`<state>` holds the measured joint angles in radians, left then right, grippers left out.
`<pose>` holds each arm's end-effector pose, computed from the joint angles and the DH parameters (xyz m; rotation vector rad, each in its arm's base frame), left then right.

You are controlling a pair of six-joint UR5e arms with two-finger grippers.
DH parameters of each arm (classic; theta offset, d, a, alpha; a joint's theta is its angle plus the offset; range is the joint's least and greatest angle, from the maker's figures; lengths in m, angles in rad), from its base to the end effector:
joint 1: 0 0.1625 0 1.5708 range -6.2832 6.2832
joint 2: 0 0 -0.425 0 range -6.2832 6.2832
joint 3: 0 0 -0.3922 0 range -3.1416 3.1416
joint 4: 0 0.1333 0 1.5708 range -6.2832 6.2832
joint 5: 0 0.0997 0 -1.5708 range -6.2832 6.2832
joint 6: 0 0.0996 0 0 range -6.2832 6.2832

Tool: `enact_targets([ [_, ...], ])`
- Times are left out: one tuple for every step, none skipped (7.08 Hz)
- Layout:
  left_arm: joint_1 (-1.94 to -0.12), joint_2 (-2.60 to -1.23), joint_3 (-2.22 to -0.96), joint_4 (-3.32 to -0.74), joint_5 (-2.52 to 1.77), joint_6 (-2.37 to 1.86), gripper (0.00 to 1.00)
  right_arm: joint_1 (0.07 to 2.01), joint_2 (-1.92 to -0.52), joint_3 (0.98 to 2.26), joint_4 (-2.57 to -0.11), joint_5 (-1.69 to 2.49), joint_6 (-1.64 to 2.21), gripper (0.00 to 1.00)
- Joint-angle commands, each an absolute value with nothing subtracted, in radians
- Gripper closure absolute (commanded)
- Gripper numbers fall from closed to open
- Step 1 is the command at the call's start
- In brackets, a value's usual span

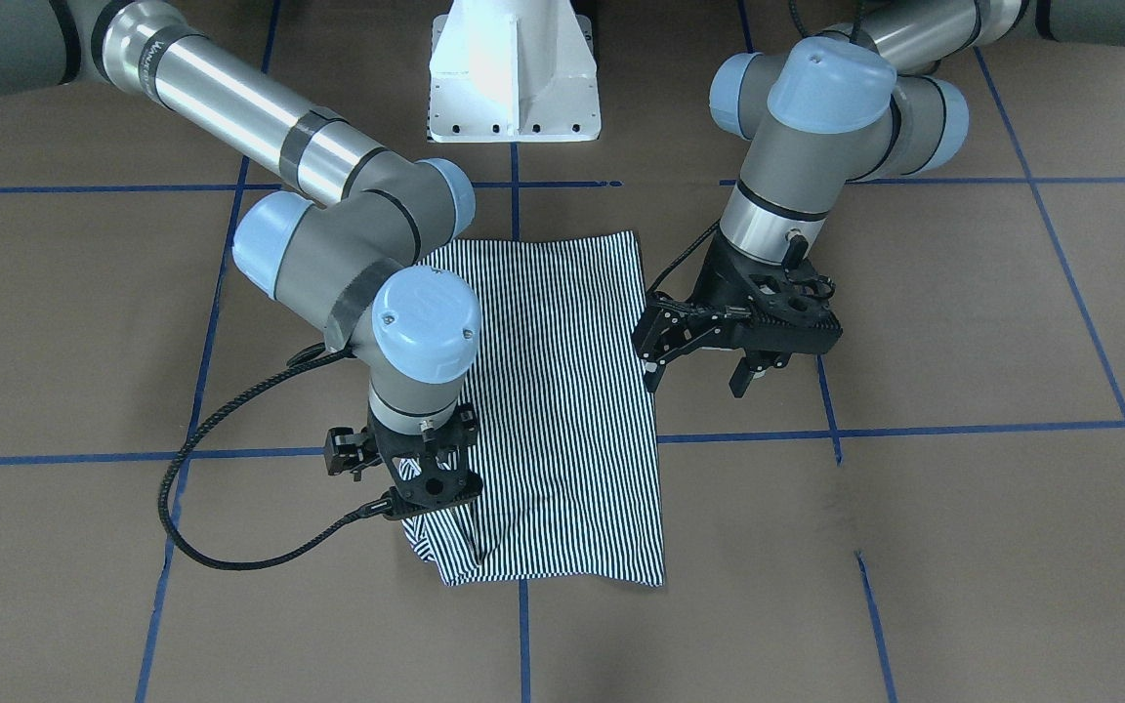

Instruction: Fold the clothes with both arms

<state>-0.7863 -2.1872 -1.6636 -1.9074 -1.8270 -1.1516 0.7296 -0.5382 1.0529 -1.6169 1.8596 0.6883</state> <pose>0.4016 -0.5553 0.2159 0.3985 0.9893 -0.1978 -0.5550 -0.6371 0.2274 0.1397 -0.5277 -0.2168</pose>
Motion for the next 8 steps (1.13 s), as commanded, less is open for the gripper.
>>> enact_targets([
  [-0.787,-2.186,-1.663,-1.907,-1.827,-1.15,0.0,0.709,-0.502,0.961,-1.534,1.853,0.703,0.0],
  [-0.788,-2.186,-1.663,-1.908,-1.827,-1.15,0.0,0.706,-0.502,0.947,-1.526,1.852,0.703,0.0],
  [-0.788,-2.186,-1.663,-1.908,-1.827,-1.152,0.0,0.695,-0.502,0.94,-1.526,1.839,0.703,0.0],
  [-0.787,-2.186,-1.663,-1.908,-1.827,-1.152,0.0,0.692,-0.503,0.93,-1.525,1.836,0.701,0.0],
  [-0.788,-2.186,-1.663,-1.908,-1.827,-1.152,0.0,0.692,-0.503,0.927,-1.525,1.821,0.696,0.0],
  [-0.788,-2.187,-1.667,-1.907,-1.836,-1.152,0.0,0.693,-0.505,0.917,-1.52,1.8,0.695,0.0],
  [-0.788,-2.186,-1.67,-1.907,-1.865,-1.154,0.0,0.695,-0.514,0.899,-1.491,1.792,0.693,0.0],
  [-0.788,-2.186,-1.671,-1.907,-1.865,-1.154,0.0,0.704,-0.518,0.888,-1.482,1.772,0.684,0.0],
])
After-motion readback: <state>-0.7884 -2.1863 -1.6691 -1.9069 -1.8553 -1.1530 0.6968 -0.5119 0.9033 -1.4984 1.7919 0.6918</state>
